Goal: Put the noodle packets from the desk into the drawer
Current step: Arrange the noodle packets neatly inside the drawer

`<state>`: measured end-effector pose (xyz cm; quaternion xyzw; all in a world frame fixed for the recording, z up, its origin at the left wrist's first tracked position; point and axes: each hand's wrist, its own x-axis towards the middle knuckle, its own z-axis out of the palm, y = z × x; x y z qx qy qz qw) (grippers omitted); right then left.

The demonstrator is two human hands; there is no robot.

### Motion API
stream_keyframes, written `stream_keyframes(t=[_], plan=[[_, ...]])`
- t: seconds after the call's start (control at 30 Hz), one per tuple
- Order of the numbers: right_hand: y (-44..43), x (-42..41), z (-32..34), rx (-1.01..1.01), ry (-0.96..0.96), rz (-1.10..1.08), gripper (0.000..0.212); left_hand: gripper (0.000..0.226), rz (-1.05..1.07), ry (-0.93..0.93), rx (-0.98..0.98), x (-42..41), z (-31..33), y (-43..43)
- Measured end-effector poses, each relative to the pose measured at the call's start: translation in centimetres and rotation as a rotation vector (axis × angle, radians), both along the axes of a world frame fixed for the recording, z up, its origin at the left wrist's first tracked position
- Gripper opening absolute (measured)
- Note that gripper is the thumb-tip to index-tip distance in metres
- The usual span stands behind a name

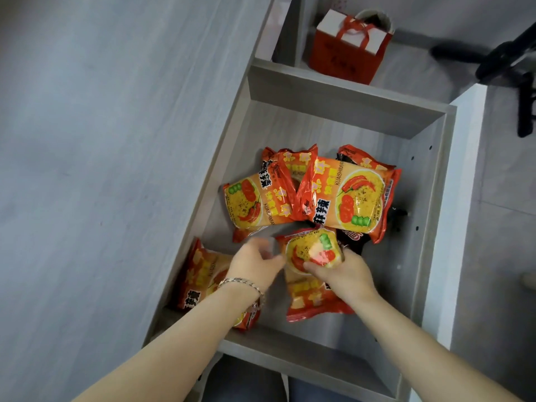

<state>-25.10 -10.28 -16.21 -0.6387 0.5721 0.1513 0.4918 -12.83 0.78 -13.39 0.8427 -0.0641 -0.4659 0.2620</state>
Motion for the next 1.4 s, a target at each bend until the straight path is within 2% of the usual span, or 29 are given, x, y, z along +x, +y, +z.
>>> stream_keyframes(t=[0.03, 0.1, 0.2, 0.3, 0.37, 0.43, 0.5, 0.57, 0.63, 0.7, 0.73, 0.8, 0.87, 0.97, 1.03, 1.1, 1.17, 1.27, 1.3, 1.33, 1.4], plan=[[0.1, -0.2, 0.4, 0.130, -0.065, -0.119, 0.036, 0.053, 0.056, 0.129, 0.017, -0.4, 0.0, -0.3], [0.5, -0.7, 1.2, 0.324, -0.127, -0.274, 0.028, 0.069, 0.088, 0.264, 0.021, -1.2, 0.2, -0.6], [0.9, -1.3, 2.2, 0.395, -0.179, -0.323, 0.031, 0.089, -0.020, 0.181, 0.075, -1.7, 0.7, -0.8], [0.8, -1.6, 3.2, 0.456, -0.267, -0.397, 0.031, 0.089, -0.056, 0.109, 0.068, -1.6, 1.0, -0.7], [0.6, -1.5, 3.6, 0.412, -0.299, -0.392, 0.039, 0.081, 0.005, 0.197, 0.011, -1.1, 1.0, -0.8], [0.3, -1.5, 3.5, 0.145, -0.235, -0.374, 0.054, 0.078, 0.009, 0.220, -0.029, -0.4, 0.8, -0.7], [-0.1, -1.6, 3.8, -0.236, -0.225, -0.280, 0.060, 0.075, -0.190, 0.122, -0.051, 0.5, 0.7, -0.8], [-0.7, -1.8, 3.9, -0.464, -0.342, -0.040, 0.051, 0.072, -0.495, 0.067, -0.047, 0.9, 0.5, -1.3], [-1.3, -1.7, 3.4, -0.388, -0.395, 0.226, 0.036, 0.060, -0.762, 0.095, -0.031, 0.7, 0.2, -2.0], [-1.1, -1.8, 2.3, -0.186, -0.342, 0.396, 0.026, 0.040, -0.935, 0.140, -0.014, 0.1, -0.2, -2.8], [-0.9, -1.9, 1.6, -0.127, -0.297, 0.447, 0.023, 0.037, -1.015, 0.128, 0.007, -0.2, -0.5, -3.2], [-0.2, -2.6, 0.2, -0.076, -0.198, 0.502, 0.020, 0.045, -1.205, 0.030, 0.098, -0.7, -1.5, -3.7], [0.5, -3.4, -0.9, -0.047, -0.091, 0.531, 0.025, 0.045, -1.361, -0.147, 0.192, -1.3, -2.2, -3.9], [1.8, -4.2, -2.0, -0.057, -0.020, 0.497, 0.031, 0.035, -1.435, -0.384, 0.231, -2.0, -3.1, -3.1], [2.7, -4.0, -2.2, -0.048, -0.039, 0.497, 0.032, 0.031, -1.471, -0.426, 0.283, -1.9, -3.5, -2.0], [2.8, -3.3, -2.2, 0.019, -0.032, 0.558, 0.034, 0.030, -1.443, -0.402, 0.319, -1.4, -3.6, -0.9], [2.1, -2.5, -1.8, 0.078, 0.032, 0.665, 0.038, 0.031, -1.290, -0.420, 0.250, -0.4, -3.3, -0.3], [0.5, -1.1, -0.9, -0.053, 0.078, 0.839, 0.037, 0.029, -0.700, -0.652, 0.007, 1.7, -2.6, -0.6], [0.1, -0.5, -0.5, -0.126, 0.041, 0.815, 0.033, 0.041, -0.513, -0.730, -0.041, 2.5, -2.6, -0.9], [-0.3, 0.2, 0.0, -0.182, -0.021, 0.750, 0.030, 0.062, -0.385, -0.750, -0.055, 3.5, -2.8, -1.4], [-0.9, 1.5, 0.9, -0.213, -0.174, 0.576, 0.026, 0.109, -0.370, -0.633, 0.019, 5.6, -3.2, -2.6]])
